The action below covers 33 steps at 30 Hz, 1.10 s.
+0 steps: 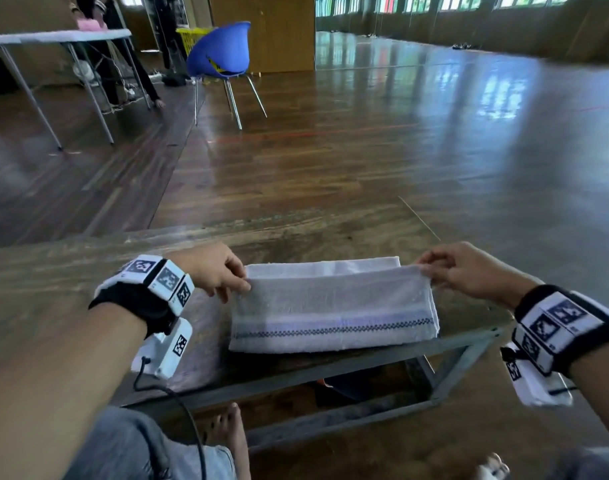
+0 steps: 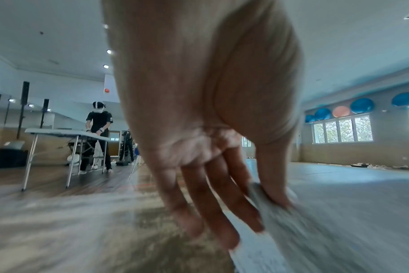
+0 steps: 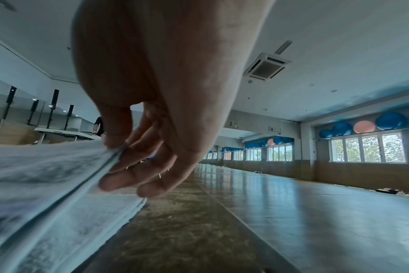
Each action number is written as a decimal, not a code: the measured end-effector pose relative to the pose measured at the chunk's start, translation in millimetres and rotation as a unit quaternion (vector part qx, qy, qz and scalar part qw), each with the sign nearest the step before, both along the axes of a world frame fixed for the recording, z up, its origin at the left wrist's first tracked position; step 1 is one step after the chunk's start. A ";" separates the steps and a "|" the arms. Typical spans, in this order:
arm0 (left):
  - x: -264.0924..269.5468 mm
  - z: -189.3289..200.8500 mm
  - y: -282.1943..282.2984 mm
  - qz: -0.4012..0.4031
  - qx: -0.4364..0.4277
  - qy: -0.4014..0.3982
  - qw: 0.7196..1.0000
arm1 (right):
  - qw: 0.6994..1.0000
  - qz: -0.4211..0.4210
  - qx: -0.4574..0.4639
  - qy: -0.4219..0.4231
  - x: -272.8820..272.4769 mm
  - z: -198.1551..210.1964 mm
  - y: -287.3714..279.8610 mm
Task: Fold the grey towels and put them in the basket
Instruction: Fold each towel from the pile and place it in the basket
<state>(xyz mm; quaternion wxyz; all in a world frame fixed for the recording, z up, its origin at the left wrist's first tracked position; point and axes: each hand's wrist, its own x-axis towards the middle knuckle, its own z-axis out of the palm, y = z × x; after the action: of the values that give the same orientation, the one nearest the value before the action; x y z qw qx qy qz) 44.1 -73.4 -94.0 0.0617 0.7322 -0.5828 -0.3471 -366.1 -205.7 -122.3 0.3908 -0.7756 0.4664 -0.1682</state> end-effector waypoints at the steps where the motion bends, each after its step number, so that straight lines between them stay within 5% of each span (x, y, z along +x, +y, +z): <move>1: 1.2 -7.6 -4.3 0.022 -0.051 -0.015 0.998 | 0.999 -0.019 -0.030 -0.006 6.3 -5.2 -6.5; 5: 4.5 -38.4 -19.7 0.092 -0.215 -0.051 0.971 | 0.989 -0.074 -0.126 0.017 32.3 -25.3 -35.1; 11: 10.3 -52.3 -38.2 0.070 -0.167 -0.084 0.980 | 0.978 -0.069 -0.147 0.133 56.9 -47.4 -54.7; 21: 0.7 -48.2 -38.1 0.050 -0.181 -0.077 0.979 | 0.967 -0.054 -0.143 0.203 66.3 -37.6 -42.5; 25: -7.4 -30.8 -38.5 0.079 -0.326 -0.107 0.936 | 0.958 -0.112 -0.233 0.126 66.4 -9.1 -35.2; 30: -8.2 -2.3 -29.6 0.100 -0.563 -0.106 0.814 | 0.893 -0.194 -0.396 -0.090 53.5 22.1 -24.7; 33: -9.4 -5.1 -21.5 0.082 -0.554 -0.092 0.823 | 0.891 -0.177 -0.402 -0.114 43.2 15.7 -18.0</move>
<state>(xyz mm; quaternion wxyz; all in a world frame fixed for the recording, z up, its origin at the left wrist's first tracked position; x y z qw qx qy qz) 34.7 -94.9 -99.1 0.4317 0.6480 -0.6179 0.1094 -323.0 -223.7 -106.7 0.0603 -0.7463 0.4410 -0.4948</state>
